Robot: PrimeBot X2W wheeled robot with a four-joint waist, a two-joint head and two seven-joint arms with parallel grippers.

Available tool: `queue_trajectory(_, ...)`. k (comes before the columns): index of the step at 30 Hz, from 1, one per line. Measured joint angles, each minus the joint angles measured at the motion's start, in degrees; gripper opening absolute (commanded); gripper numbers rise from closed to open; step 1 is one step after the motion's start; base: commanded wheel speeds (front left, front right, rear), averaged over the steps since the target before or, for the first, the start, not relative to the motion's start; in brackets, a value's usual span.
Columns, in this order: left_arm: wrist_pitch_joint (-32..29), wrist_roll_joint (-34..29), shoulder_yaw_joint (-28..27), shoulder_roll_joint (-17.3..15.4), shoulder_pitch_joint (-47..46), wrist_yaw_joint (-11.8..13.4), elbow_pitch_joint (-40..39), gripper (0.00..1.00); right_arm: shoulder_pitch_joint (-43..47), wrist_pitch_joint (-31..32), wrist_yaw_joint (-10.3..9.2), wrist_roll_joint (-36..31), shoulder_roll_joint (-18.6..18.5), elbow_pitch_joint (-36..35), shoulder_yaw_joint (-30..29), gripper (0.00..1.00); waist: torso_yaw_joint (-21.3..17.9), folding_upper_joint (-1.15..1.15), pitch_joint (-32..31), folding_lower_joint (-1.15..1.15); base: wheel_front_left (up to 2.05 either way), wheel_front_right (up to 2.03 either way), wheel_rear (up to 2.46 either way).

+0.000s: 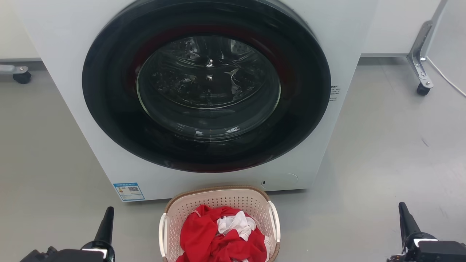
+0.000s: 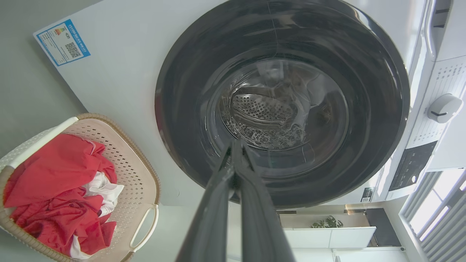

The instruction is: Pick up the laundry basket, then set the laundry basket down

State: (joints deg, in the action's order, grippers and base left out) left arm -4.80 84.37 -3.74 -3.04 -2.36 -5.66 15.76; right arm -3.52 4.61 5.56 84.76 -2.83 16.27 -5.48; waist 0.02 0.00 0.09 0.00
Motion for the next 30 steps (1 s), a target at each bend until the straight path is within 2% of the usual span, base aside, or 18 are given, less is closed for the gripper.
queue_trajectory(11, -1.7, 7.2, -1.4, 0.6, -2.1, -1.4, 1.0, 0.0, -1.3, 1.9, 1.18, 6.7, 0.3, 0.8, -2.1, 0.0, 0.0, 0.0, 0.0, 0.0, 0.0, 0.0, 0.0)
queue_trajectory(30, -1.7, 7.3, -1.5, 0.6, -2.1, -1.4, 1.0, 0.0, -1.8, 1.9, 1.27, 6.7, 0.3, 0.9, -2.1, 0.0, 0.0, 0.0, 0.0, 0.0, 0.0, 0.0, 0.0)
